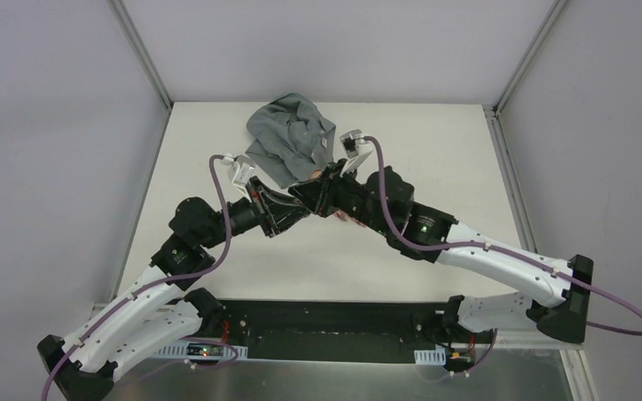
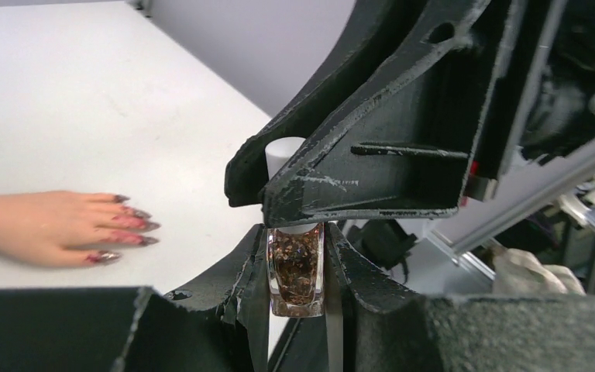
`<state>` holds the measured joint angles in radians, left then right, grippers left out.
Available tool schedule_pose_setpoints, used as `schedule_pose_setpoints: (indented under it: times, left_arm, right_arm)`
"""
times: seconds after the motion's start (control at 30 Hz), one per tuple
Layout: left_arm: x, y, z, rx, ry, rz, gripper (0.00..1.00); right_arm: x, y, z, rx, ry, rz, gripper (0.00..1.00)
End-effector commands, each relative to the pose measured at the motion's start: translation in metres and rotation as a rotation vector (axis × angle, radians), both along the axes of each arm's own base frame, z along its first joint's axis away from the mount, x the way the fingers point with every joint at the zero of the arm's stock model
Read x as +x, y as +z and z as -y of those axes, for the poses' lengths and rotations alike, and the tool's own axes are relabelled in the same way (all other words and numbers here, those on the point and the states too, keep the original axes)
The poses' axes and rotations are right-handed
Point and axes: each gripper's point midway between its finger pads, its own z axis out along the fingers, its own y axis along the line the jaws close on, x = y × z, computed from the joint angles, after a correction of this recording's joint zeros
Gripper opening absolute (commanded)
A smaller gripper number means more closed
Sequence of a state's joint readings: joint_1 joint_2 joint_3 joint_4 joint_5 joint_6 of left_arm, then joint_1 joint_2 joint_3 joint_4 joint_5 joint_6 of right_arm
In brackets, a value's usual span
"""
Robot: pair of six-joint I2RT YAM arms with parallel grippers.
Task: Paint the nails
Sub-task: Screw the nail polish bottle, then place the nail polish bottle at the center of the board.
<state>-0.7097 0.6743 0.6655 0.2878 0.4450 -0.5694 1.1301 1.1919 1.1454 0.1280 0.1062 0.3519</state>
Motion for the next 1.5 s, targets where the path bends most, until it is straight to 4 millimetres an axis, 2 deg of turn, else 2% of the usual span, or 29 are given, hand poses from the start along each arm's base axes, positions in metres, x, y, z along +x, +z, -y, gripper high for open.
schedule_pose_setpoints:
  times: [0.0,0.23,0.47,0.5,0.6,0.63,0.67,0.7,0.73,0.8,0.97,1.07,1.27,1.33,1.37,1.47]
  left_arm:
    - [0.013,0.002,-0.007,0.077,0.080,0.135,0.00]
    - [0.028,-0.011,-0.025,0.154,0.211,0.124,0.00]
    - [0.030,-0.027,-0.028,0.241,0.216,0.106,0.00]
    - [0.029,-0.028,-0.027,0.251,0.208,0.106,0.06]
    - [0.022,-0.034,-0.027,0.290,0.168,0.091,0.44]
    - [0.019,-0.037,-0.027,0.309,0.153,0.083,0.53]
    - [0.017,-0.040,-0.027,0.330,0.141,0.072,0.66]
    - [0.014,-0.044,-0.027,0.344,0.124,0.063,0.85]
    - [0.011,-0.047,-0.027,0.349,0.112,0.057,0.92]
    - [0.005,-0.048,-0.026,0.339,0.086,0.050,0.98]
    - [-0.006,-0.048,-0.028,0.403,0.035,0.004,0.99]
    - [0.005,-0.054,-0.036,0.489,0.080,-0.045,0.99]
    - [0.039,-0.056,-0.058,0.518,0.201,-0.109,0.99]
    - [0.047,-0.058,-0.066,0.536,0.246,-0.104,0.99]
    - [0.050,-0.060,-0.069,0.547,0.266,-0.099,0.99]
    - [0.055,-0.067,-0.077,0.573,0.309,-0.096,0.99]
  right_arm:
    - [-0.023,-0.012,-0.032,-0.075,-0.010,-0.047,0.00]
    - [-0.015,-0.025,-0.034,-0.228,-0.162,0.037,0.00]
    - [-0.003,-0.034,-0.027,-0.329,-0.268,0.084,0.00]
    - [-0.001,-0.033,-0.024,-0.334,-0.283,0.092,0.00]
    - [0.009,-0.033,-0.009,-0.343,-0.351,0.125,0.00]
    - [0.013,-0.033,-0.003,-0.346,-0.375,0.131,0.00]
    - [0.017,-0.033,0.004,-0.348,-0.396,0.135,0.00]
    - [0.021,-0.033,0.011,-0.348,-0.417,0.136,0.00]
    - [0.025,-0.034,0.019,-0.345,-0.436,0.139,0.00]
    - [0.035,-0.042,0.036,-0.356,-0.483,0.140,0.00]
    - [0.055,-0.066,0.078,-0.365,-0.593,0.133,0.00]
    - [0.065,-0.082,0.100,-0.362,-0.649,0.134,0.00]
    - [0.083,-0.135,0.143,-0.418,-0.787,0.128,0.00]
    - [0.082,-0.153,0.149,-0.412,-0.800,0.129,0.00]
    - [0.080,-0.168,0.153,-0.426,-0.798,0.129,0.00]
    - [0.076,-0.190,0.157,-0.410,-0.797,0.137,0.00]
